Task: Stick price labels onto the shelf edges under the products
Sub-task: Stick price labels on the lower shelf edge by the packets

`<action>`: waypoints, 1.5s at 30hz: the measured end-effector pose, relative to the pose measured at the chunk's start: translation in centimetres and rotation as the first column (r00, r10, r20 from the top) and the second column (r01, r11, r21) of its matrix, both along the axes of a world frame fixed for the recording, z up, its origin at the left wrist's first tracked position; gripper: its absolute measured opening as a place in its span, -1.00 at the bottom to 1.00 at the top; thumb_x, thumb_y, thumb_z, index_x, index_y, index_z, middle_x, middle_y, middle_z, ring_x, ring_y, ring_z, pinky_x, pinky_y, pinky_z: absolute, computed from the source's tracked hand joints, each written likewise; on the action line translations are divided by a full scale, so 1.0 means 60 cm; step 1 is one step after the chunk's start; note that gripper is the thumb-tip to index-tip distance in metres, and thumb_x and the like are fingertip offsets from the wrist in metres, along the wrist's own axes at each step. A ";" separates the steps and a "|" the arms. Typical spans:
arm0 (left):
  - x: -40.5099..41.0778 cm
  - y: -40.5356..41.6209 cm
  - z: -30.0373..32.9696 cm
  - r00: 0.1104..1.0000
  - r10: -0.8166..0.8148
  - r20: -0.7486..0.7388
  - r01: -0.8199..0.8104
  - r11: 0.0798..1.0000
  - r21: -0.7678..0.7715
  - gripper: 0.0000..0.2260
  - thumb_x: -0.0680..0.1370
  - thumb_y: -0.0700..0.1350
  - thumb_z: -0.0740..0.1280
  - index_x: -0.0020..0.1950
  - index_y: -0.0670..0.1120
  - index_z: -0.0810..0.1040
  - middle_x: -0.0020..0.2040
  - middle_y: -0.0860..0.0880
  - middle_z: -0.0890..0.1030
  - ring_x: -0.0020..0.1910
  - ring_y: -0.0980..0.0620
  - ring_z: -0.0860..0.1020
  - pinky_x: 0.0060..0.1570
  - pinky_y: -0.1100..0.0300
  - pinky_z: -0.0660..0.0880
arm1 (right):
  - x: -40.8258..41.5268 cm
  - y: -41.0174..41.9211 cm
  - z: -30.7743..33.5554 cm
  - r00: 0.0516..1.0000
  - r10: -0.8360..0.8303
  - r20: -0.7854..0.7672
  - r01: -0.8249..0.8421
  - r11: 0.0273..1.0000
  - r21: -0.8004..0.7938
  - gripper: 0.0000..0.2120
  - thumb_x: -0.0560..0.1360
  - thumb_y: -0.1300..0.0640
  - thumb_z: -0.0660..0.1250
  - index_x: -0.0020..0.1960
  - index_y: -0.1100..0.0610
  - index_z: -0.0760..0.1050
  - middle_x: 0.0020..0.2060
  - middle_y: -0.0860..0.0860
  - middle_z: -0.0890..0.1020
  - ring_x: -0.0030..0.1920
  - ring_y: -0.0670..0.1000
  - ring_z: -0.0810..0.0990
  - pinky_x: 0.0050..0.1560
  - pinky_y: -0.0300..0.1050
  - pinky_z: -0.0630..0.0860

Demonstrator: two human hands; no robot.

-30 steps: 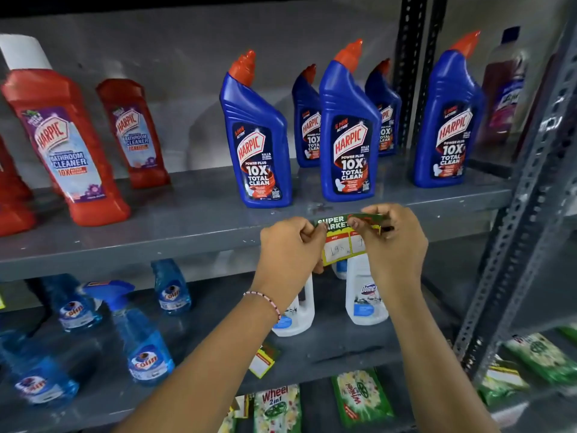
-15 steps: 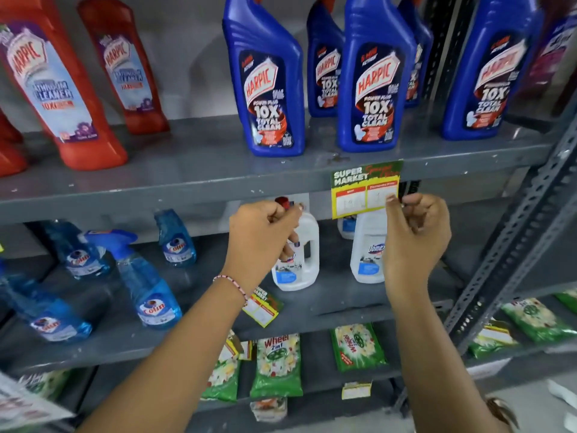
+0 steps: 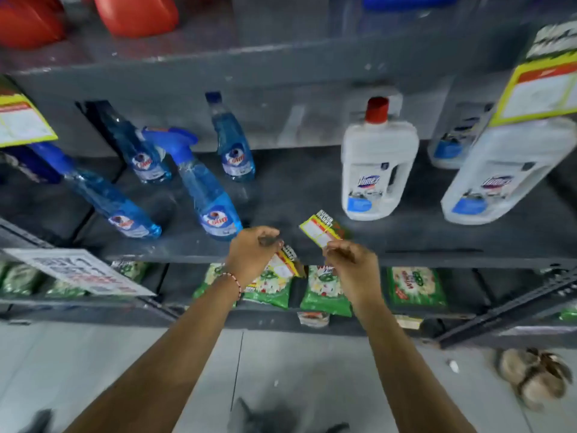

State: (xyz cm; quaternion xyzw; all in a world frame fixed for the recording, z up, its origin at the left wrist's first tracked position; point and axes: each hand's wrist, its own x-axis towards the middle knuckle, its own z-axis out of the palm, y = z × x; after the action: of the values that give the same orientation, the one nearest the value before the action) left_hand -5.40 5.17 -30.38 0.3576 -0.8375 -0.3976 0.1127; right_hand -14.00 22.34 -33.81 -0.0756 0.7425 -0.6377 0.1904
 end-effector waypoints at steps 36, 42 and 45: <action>0.283 -0.314 -0.123 0.910 0.406 -0.083 -0.315 0.808 0.499 -0.82 0.55 -0.20 0.40 -0.05 -0.33 0.56 -0.17 -0.23 0.72 -0.29 -0.09 0.73 -0.21 0.10 0.69 | 0.273 -0.406 -0.106 0.858 0.224 -0.461 -0.129 0.965 0.229 -0.92 0.45 0.19 0.47 -0.06 0.11 0.69 -0.15 0.05 0.70 -0.16 -0.11 0.56 -0.11 -0.49 0.40; 0.292 -0.336 -0.137 0.920 0.373 -0.119 -0.285 0.847 0.450 -0.84 0.54 -0.15 0.41 -0.07 -0.26 0.58 -0.16 -0.17 0.74 -0.25 -0.05 0.74 -0.19 0.05 0.69 | 0.298 -0.434 -0.111 0.866 0.091 -0.491 0.020 0.976 0.216 -0.92 0.45 0.19 0.49 -0.07 0.16 0.68 -0.13 0.09 0.67 -0.16 -0.03 0.59 -0.13 -0.53 0.36; 0.293 -0.345 -0.142 0.923 0.367 -0.120 -0.278 0.847 0.453 -0.82 0.50 -0.04 0.43 -0.11 -0.15 0.60 -0.17 -0.11 0.74 -0.22 -0.07 0.74 -0.11 -0.05 0.68 | 0.301 -0.441 -0.112 0.864 0.075 -0.498 0.039 0.976 0.215 -0.93 0.46 0.19 0.48 -0.06 0.16 0.67 -0.11 0.09 0.66 -0.15 0.02 0.63 -0.14 -0.32 0.49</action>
State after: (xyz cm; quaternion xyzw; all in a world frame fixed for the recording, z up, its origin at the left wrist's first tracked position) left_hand 12.18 -15.52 -38.88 0.4675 -0.6415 -0.5806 0.1813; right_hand 4.07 -4.13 -40.54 -0.2252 0.8308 -0.5089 0.0032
